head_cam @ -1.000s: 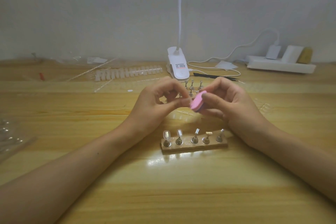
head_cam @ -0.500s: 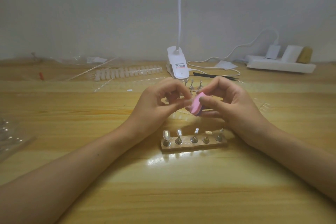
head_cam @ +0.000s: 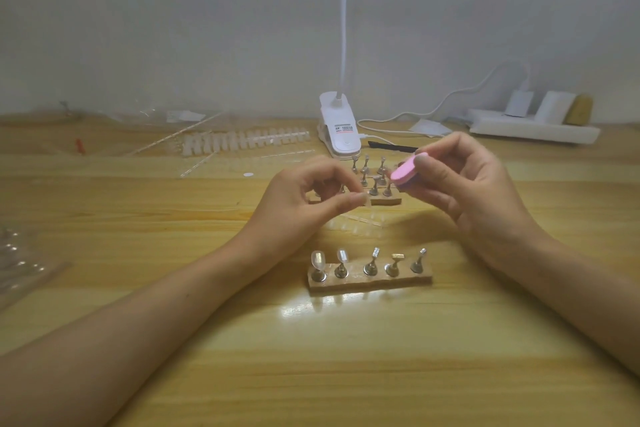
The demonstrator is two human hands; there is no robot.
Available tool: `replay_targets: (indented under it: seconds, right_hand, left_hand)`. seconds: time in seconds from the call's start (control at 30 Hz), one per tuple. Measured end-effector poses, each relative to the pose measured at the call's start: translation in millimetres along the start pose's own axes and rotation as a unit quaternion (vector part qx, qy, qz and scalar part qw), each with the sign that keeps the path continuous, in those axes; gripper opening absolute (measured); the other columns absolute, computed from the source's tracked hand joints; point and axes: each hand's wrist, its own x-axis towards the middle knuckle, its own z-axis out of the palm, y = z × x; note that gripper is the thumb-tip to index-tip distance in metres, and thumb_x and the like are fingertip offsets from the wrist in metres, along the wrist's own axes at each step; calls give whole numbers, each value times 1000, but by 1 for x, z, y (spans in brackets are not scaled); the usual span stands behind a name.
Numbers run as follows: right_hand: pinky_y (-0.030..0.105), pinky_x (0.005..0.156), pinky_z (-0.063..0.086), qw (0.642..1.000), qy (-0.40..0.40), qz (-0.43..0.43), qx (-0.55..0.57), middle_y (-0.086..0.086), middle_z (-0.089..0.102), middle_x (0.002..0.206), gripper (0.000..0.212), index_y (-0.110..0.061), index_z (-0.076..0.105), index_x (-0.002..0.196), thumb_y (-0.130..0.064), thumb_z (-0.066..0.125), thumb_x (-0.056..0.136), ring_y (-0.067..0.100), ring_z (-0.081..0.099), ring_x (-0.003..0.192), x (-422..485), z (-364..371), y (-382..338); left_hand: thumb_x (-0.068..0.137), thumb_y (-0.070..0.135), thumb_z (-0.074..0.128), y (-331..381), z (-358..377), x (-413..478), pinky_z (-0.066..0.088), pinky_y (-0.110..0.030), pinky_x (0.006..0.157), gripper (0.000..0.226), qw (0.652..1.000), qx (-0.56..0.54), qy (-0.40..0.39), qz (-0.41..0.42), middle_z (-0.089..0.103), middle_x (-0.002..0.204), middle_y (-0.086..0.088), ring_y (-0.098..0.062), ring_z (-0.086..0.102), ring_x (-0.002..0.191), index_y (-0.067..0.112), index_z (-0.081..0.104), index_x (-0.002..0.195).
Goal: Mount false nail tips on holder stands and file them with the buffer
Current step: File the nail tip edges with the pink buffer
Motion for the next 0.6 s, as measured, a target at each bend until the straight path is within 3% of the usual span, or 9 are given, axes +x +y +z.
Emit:
replay_targets:
  seconds: [0.1,0.23,0.33,0.43,0.53,0.6]
  right_hand:
    - [26,75,58,988,-87,5,-127,11,76,89,25,-6,58,94,-22,75,87,24,74,83,-2,-8,-3]
    - [34,71,59,951,-145,-2,-272,-1,73,95,17,-23,64,90,-25,77,80,13,70,88,-2,-14,-7]
    - [28,73,53,930,-152,-32,-333,-9,70,95,15,-28,65,91,-26,74,79,11,67,93,-1,-20,-7]
    - [23,80,43,879,-157,-78,-444,-18,68,98,22,-32,63,99,-36,70,79,10,62,101,0,-30,-8]
    - [18,83,40,866,-119,-134,-467,-16,64,109,33,-32,62,109,-43,71,79,11,58,102,-3,-28,-9]
    - [17,82,42,871,-118,-192,-436,-9,65,109,39,-29,64,115,-39,74,79,13,60,98,-7,-16,-12]
  left_hand:
    - [85,17,74,0,0,0,36,-16,61,8,999,-36,-4,-41,42,58,4,-7,40,57,10,71,82]
    - [85,15,73,1,-1,-1,36,-11,58,7,993,-86,-19,-79,30,57,1,-8,32,53,11,71,80]
    - [80,24,74,3,-2,0,41,-12,62,8,990,-106,-38,-86,38,57,-17,-12,39,61,18,71,76]
    - [73,36,74,5,-4,-1,47,-17,73,12,989,-105,-51,-92,55,81,-37,-22,49,76,24,74,74]
    - [73,38,74,5,-5,-2,47,-14,74,11,989,-110,-49,-87,61,90,-32,-19,55,78,27,74,73]
    - [73,34,74,5,-4,-2,46,-12,72,9,988,-121,-58,-83,64,83,-23,-12,57,76,25,73,73]
